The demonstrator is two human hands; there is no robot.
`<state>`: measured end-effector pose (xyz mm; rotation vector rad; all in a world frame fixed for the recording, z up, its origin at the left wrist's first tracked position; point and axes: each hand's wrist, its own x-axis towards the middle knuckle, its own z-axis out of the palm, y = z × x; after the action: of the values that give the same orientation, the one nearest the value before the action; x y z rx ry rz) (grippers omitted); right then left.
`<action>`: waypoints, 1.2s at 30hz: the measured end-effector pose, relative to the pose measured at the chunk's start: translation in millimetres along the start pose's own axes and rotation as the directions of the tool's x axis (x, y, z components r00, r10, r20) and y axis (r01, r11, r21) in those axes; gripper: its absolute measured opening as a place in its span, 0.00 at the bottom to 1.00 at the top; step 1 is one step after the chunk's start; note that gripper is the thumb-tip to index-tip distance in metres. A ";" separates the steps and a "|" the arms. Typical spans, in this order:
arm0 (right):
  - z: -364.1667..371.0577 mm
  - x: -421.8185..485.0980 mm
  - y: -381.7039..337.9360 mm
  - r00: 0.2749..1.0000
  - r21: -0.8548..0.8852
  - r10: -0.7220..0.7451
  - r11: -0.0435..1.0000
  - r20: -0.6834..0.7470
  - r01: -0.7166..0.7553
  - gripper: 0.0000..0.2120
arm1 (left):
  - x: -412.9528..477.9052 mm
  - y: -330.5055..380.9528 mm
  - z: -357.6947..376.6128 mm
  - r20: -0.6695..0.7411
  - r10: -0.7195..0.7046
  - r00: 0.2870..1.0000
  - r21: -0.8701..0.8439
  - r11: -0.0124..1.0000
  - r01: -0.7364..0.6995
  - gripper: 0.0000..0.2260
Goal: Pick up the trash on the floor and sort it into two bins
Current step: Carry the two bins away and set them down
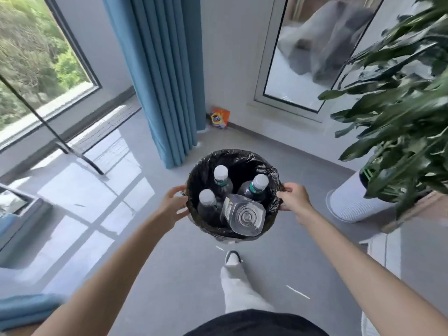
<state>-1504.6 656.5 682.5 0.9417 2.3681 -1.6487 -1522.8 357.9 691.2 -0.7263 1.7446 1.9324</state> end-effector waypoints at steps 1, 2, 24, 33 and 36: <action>3.6 22.0 -6.8 1.000 0.002 0.011 1.000 -0.019 -0.011 0.11 | 23.7 13.8 7.2 0.013 -0.012 1.000 0.007 1.000 0.012 0.17; 7.0 41.8 -13.0 0.999 0.002 0.021 1.000 -0.028 -0.021 0.11 | 44.3 26.7 14.4 0.024 -0.022 0.999 0.013 1.000 0.022 0.17; 21.0 444.1 -194.1 0.971 0.042 0.203 0.979 -0.131 -0.199 0.10 | 441.2 285.6 195.6 0.057 -0.172 0.983 0.122 0.979 0.165 0.19; 51.5 587.9 -244.7 0.934 0.110 0.300 0.953 -0.196 -0.283 0.11 | 608.0 373.7 258.1 0.123 -0.254 0.959 0.270 0.939 0.214 0.21; 59.2 629.4 -258.2 0.910 0.160 0.344 0.936 -0.232 -0.313 0.14 | 652.4 397.9 277.9 0.135 -0.280 0.950 0.316 0.921 0.227 0.21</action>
<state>-2164.2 815.4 604.6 1.5682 2.1112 -1.6295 -2301.5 572.2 597.0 -0.6153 1.6869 1.4720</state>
